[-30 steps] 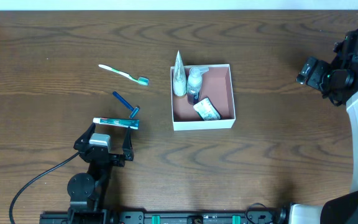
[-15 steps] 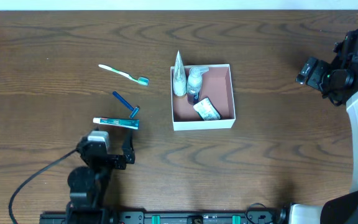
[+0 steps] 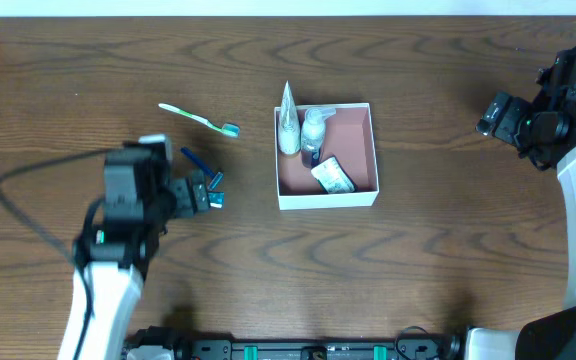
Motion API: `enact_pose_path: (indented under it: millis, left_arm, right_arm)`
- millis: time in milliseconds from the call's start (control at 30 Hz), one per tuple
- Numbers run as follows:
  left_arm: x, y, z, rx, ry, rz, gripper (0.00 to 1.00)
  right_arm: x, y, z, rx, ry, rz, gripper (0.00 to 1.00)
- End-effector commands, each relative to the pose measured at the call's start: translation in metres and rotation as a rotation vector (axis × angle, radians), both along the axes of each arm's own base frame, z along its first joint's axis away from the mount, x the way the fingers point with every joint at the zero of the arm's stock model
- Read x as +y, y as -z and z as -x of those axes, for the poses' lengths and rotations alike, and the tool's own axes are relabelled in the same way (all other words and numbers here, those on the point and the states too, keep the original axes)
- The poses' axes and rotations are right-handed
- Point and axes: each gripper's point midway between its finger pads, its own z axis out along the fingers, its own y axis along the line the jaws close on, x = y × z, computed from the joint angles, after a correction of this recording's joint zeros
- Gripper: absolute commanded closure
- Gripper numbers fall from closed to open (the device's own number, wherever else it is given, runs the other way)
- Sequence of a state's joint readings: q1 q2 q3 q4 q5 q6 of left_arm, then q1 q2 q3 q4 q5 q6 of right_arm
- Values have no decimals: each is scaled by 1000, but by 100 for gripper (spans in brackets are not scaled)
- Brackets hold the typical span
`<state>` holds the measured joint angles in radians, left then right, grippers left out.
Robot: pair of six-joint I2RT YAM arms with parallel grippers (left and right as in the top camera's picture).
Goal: Pack container
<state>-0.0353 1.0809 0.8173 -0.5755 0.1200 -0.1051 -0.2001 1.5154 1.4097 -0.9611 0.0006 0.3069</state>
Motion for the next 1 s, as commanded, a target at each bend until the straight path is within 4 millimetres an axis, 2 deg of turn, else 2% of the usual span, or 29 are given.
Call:
enact_pose_path:
  millis: [0, 167, 267, 400, 500, 600, 667, 733, 967]
  left_arm:
    - [-19, 13, -11, 104, 61, 88, 2]
    - [-32, 56, -14, 250, 90, 157, 2]
    - [-39, 76, -17, 304, 100, 197, 2]
    - [-39, 92, -23, 331, 68, 211, 2]
    - [-38, 94, -28, 333, -9, 243, 2]
    - [-16, 98, -31, 345, -251, 230, 2]
    - [6, 103, -23, 369, -462, 196, 1]
    - [24, 106, -10, 392, -664, 178, 5]
    - [43, 105, -9, 348, -828, 141, 7]
  right_arm:
    - [-3, 2, 1, 6, 12, 7, 1]
    - [-3, 2, 1, 6, 11, 7, 1]
    - [-3, 2, 1, 7, 11, 7, 1]
    - [-3, 2, 1, 6, 11, 7, 1]
    - [-3, 2, 1, 6, 11, 7, 1]
    - [-3, 2, 1, 6, 12, 7, 1]
    - [-3, 2, 1, 6, 12, 7, 1]
    - [-3, 2, 1, 6, 12, 7, 1]
    - [-3, 2, 1, 6, 11, 7, 1]
